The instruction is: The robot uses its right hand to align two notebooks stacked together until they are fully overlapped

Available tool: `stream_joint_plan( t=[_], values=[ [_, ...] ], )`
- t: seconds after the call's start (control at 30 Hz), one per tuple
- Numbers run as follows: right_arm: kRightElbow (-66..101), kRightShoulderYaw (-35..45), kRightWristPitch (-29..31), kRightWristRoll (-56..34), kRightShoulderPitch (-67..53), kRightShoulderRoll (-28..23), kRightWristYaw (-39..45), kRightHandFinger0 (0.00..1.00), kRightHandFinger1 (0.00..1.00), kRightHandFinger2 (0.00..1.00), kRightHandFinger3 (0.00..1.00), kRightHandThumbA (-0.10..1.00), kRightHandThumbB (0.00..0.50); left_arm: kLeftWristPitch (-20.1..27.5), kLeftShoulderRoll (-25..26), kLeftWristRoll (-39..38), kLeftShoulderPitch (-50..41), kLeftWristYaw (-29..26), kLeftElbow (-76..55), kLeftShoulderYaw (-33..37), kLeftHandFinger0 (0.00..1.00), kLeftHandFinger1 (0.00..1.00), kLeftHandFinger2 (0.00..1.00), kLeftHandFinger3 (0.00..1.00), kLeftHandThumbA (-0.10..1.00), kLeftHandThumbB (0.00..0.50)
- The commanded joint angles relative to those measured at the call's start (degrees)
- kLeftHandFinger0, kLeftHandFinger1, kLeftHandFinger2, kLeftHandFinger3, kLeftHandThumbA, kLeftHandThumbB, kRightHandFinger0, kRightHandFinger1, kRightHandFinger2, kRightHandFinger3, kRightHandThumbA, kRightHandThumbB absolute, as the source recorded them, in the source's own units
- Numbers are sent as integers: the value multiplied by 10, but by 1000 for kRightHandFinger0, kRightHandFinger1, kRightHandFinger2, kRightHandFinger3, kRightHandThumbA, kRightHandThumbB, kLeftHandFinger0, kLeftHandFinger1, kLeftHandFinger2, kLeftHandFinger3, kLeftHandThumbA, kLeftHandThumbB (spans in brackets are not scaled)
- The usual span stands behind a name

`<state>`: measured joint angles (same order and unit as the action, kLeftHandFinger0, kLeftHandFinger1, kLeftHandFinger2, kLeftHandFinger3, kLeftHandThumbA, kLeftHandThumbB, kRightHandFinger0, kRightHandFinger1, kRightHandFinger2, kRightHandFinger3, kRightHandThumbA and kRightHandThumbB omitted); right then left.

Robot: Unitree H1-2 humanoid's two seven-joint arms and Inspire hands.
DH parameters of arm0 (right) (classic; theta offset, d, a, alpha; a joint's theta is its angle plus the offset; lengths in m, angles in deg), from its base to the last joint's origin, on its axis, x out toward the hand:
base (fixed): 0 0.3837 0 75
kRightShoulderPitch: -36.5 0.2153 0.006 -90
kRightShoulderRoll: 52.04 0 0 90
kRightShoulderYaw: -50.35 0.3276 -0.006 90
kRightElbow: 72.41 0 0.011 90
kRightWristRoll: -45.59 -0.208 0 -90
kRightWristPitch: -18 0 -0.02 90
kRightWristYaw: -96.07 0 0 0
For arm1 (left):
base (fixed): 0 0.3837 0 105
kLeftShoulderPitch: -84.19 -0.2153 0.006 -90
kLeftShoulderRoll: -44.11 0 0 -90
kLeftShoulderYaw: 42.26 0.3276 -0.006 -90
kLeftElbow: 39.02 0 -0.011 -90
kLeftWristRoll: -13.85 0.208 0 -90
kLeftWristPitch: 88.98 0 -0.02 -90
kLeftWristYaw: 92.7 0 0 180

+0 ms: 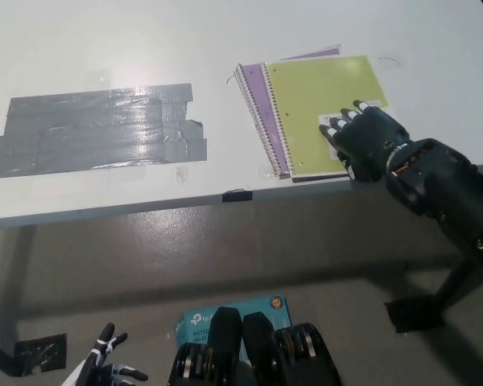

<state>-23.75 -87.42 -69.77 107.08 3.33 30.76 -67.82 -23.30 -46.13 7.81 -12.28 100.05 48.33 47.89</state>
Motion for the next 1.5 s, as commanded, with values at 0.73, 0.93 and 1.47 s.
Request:
stream_joint_plan(
  t=[0.73,0.93,1.47],
  values=[
    [-20,-13,48,28,24,-19,-15,1000,1000,1000,1000,1000,500,-4,-5,3,10,5,-25,20,336,391,417,939,1000,500],
    [-15,-17,55,36,21,-28,-18,1000,1000,1000,1000,1000,500,3,-1,9,10,7,-24,28,328,389,430,956,1000,500],
    [12,-34,58,68,-1,-22,-55,1000,1000,1000,1000,1000,500,-10,-5,13,-9,4,-31,42,379,413,449,924,1000,500]
  ],
)
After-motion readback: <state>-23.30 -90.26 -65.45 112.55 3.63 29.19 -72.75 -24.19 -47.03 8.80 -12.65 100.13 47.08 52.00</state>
